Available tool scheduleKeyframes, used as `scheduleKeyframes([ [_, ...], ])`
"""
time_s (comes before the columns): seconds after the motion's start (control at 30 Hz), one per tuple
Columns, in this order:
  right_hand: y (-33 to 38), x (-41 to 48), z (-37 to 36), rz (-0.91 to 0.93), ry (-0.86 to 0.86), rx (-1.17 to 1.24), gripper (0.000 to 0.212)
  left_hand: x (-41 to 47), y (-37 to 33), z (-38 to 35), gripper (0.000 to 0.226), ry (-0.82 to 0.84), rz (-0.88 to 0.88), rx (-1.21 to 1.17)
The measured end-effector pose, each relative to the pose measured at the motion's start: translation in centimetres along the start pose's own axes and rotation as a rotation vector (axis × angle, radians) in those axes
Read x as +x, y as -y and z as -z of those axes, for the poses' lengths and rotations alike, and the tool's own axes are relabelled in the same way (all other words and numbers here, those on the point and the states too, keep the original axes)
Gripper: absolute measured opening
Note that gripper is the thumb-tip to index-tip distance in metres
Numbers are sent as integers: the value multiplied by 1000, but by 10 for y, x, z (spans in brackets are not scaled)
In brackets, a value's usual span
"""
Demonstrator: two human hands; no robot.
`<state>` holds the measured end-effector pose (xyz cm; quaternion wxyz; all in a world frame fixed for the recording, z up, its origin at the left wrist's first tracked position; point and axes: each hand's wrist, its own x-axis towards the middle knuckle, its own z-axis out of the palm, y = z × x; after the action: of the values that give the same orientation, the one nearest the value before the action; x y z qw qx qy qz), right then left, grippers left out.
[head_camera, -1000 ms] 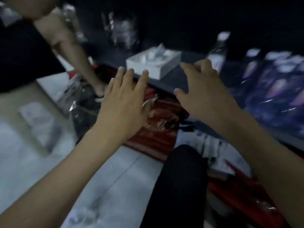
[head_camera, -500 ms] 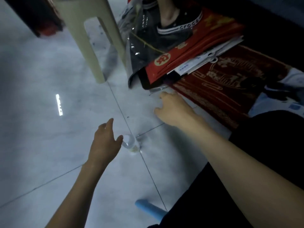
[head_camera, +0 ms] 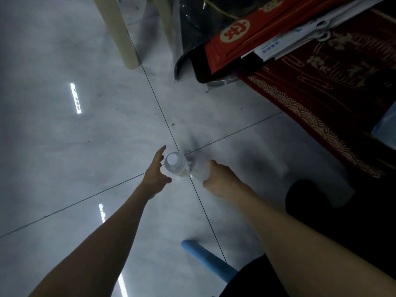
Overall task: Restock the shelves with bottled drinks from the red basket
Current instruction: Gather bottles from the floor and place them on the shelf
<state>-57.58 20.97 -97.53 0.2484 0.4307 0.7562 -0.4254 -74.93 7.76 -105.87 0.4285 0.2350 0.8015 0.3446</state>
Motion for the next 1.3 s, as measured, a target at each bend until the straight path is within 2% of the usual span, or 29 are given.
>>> scheduleKeyframes([
  [0.1,-3,8,-6,27,64,-14,72,11,-4,-10,95,13,-51,33],
  [0.2,-6,13,-14,54,103,-13,80,16,-9,-15,78,21,-140,231],
  [0.3,-12,17,-19,34,132,-27,80,12,-11,-15,78,116,-185,326],
  [0.53,-30,17,-34,-84,297,-138,104,-17,3,-44,81,186,-197,295],
  [0.73,-42,17,-44,-75,408,-200,112,-22,21,-60,81,265,-102,319],
  [0.83,-49,15,-52,-60,411,-146,107,-24,21,-76,77,185,-65,313],
  [0.9,-58,13,-53,-56,316,-69,96,-28,15,-85,74,168,-41,242],
  [1.07,-66,0,-34,66,-60,51,40,-46,-3,-81,59,238,-36,59],
  [1.13,-64,-9,-27,127,-92,133,41,-54,-18,-63,52,308,-44,3],
  [1.23,-53,-24,-11,175,-46,332,50,-71,-47,-30,40,325,-64,-113],
  [1.3,-38,-34,4,231,-44,494,43,-86,-70,-10,53,295,-74,-189],
])
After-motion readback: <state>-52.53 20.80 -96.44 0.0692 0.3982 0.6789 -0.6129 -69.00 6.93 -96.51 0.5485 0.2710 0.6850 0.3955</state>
